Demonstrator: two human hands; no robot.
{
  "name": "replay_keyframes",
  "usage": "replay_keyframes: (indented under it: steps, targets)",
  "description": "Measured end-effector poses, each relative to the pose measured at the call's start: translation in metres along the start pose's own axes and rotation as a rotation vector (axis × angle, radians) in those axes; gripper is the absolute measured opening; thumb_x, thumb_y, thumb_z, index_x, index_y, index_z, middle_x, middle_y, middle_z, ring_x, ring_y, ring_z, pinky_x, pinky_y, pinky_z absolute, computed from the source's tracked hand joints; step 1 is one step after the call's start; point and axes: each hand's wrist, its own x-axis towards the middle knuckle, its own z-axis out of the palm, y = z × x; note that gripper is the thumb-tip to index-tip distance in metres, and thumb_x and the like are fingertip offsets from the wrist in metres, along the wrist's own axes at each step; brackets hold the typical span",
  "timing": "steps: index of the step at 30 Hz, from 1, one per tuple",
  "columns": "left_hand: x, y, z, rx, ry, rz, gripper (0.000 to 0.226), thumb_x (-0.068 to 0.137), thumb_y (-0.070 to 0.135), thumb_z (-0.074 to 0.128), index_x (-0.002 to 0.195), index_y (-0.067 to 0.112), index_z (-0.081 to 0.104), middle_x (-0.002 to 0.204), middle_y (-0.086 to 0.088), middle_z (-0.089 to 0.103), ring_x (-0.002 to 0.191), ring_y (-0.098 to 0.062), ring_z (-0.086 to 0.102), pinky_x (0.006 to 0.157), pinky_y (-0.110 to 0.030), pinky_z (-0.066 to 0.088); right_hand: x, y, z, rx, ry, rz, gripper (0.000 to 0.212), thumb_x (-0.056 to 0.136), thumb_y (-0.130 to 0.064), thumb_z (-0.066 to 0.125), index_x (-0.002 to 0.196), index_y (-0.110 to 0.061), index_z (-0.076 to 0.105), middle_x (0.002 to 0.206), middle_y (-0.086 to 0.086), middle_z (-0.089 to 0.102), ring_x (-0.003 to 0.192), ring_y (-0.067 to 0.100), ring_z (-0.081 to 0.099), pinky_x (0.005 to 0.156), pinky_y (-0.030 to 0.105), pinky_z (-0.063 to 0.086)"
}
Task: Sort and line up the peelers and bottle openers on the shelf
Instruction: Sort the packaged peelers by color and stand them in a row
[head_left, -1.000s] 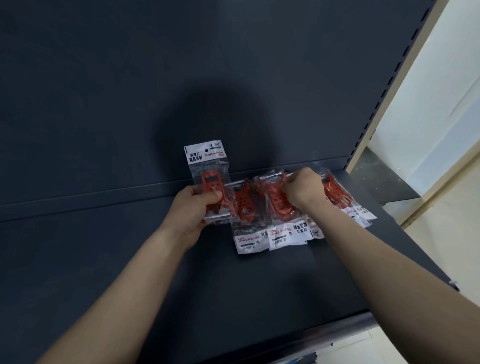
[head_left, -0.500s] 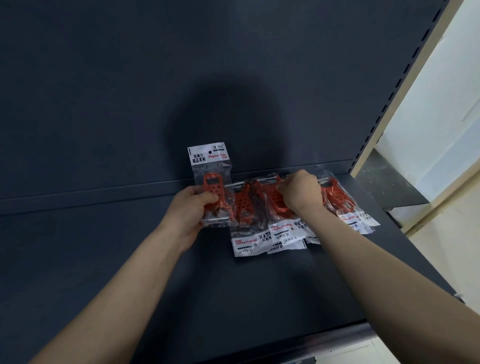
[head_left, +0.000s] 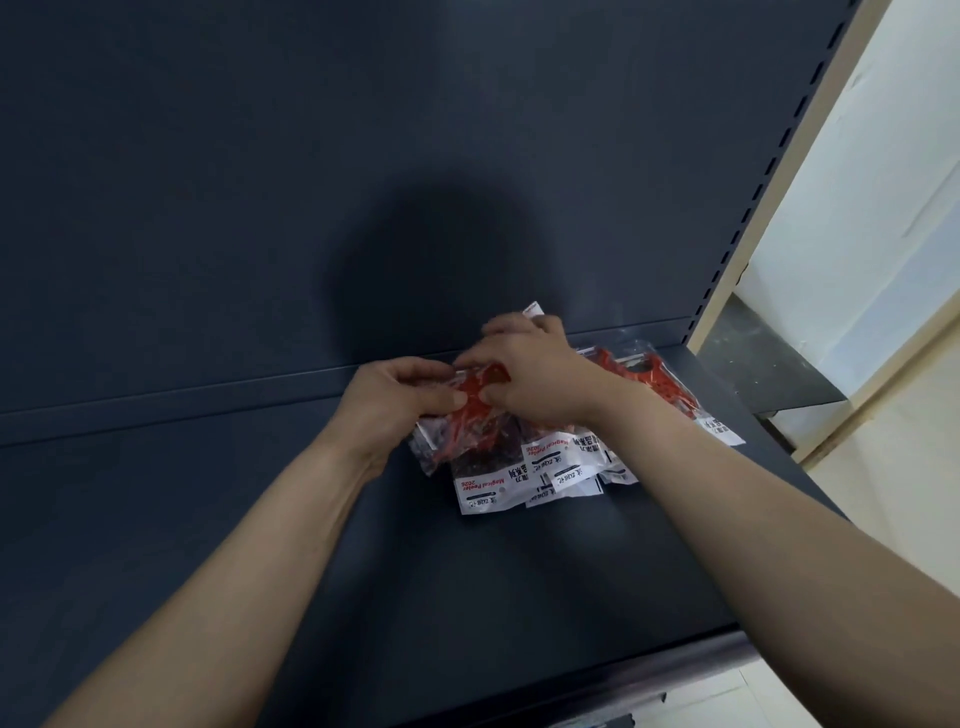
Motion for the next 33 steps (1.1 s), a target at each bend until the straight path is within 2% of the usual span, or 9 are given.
replay_keyframes:
  steps: [3,6,8,10,14,18,21,27,33]
  targets:
    - [0.002,0.002,-0.002,-0.01,0.104,0.043,0.027,0.066,-0.004,0.078,0.084,0.008,0.062,0.08,-0.008,0.066,0.061,-0.015,0.063,0.052,-0.02,0.054,-0.004,-0.002,-0.001,0.05,-0.035,0.07,0.022,0.085,-0.029,0.062,0.106,-0.027,0.068,0.087,-0.007,0.061,0.105,0.014,0.046,0.092,0.035,0.022]
    - [0.004,-0.001,0.002,-0.029,0.126,0.081,0.029,0.067,0.001,0.08,0.089,0.009,0.063,0.082,-0.007,0.065,0.065,-0.013,0.064,0.053,-0.018,0.053,-0.008,-0.004,-0.003,0.258,-0.063,0.196,0.01,0.083,-0.025,0.068,0.089,-0.02,0.073,0.081,-0.003,0.069,0.08,0.013,0.062,0.078,0.029,0.044]
    - [0.006,-0.004,0.001,-0.002,0.14,0.107,0.033,0.072,0.006,0.078,0.101,0.01,0.062,0.089,-0.005,0.065,0.071,-0.011,0.064,0.056,-0.016,0.052,-0.008,-0.005,-0.002,0.287,-0.038,0.272,0.008,0.081,-0.019,0.068,0.084,-0.017,0.074,0.078,0.0,0.069,0.072,0.013,0.062,0.066,0.023,0.044]
    - [0.01,-0.006,-0.006,0.018,0.186,0.129,0.032,0.079,0.009,0.073,0.107,0.01,0.059,0.092,-0.004,0.065,0.077,-0.011,0.063,0.066,-0.018,0.052,-0.005,-0.005,0.002,0.253,0.024,0.364,0.012,0.081,-0.012,0.063,0.079,-0.011,0.074,0.076,0.006,0.069,0.071,0.018,0.063,0.062,0.023,0.042]
    - [0.015,-0.01,-0.023,0.119,0.238,0.168,0.014,0.087,0.003,0.061,0.097,0.011,0.062,0.083,-0.002,0.063,0.078,-0.014,0.059,0.071,-0.022,0.049,0.006,-0.006,0.014,0.236,0.054,0.532,0.023,0.082,-0.009,0.055,0.062,0.002,0.059,0.06,0.008,0.056,0.063,0.024,0.057,0.055,0.022,0.041]
    - [0.014,-0.017,-0.031,0.228,0.207,0.222,0.021,0.087,0.002,0.059,0.083,0.022,0.061,0.083,-0.003,0.064,0.077,-0.013,0.059,0.071,-0.023,0.049,0.019,-0.012,0.031,0.201,0.072,0.608,0.024,0.08,-0.009,0.053,0.059,-0.007,0.044,0.064,0.008,0.05,0.073,0.027,0.057,0.063,0.025,0.039]
    - [0.012,-0.022,-0.036,0.312,0.176,0.266,0.021,0.087,0.004,0.06,0.082,0.024,0.061,0.084,-0.001,0.066,0.078,-0.012,0.06,0.071,-0.02,0.048,0.021,-0.015,0.041,0.149,0.091,0.66,0.018,0.08,-0.005,0.054,0.064,-0.009,0.047,0.077,0.013,0.057,0.087,0.032,0.063,0.064,0.028,0.043]
    - [0.003,-0.025,-0.046,0.633,0.153,0.392,0.014,0.089,0.008,0.056,0.093,0.019,0.063,0.085,0.01,0.063,0.078,-0.003,0.056,0.066,-0.011,0.041,0.02,-0.018,0.048,0.117,0.175,0.738,0.016,0.081,-0.001,0.049,0.085,-0.002,0.064,0.095,0.019,0.067,0.088,0.037,0.065,0.073,0.04,0.055]
    - [-0.006,-0.029,-0.057,1.047,0.098,0.543,0.021,0.093,0.012,0.05,0.111,0.01,0.061,0.107,-0.003,0.061,0.097,-0.019,0.055,0.085,-0.036,0.047,0.018,-0.023,0.047,0.087,0.174,0.719,0.02,0.084,-0.006,0.05,0.095,-0.004,0.066,0.099,0.019,0.066,0.091,0.038,0.063,0.076,0.041,0.054]
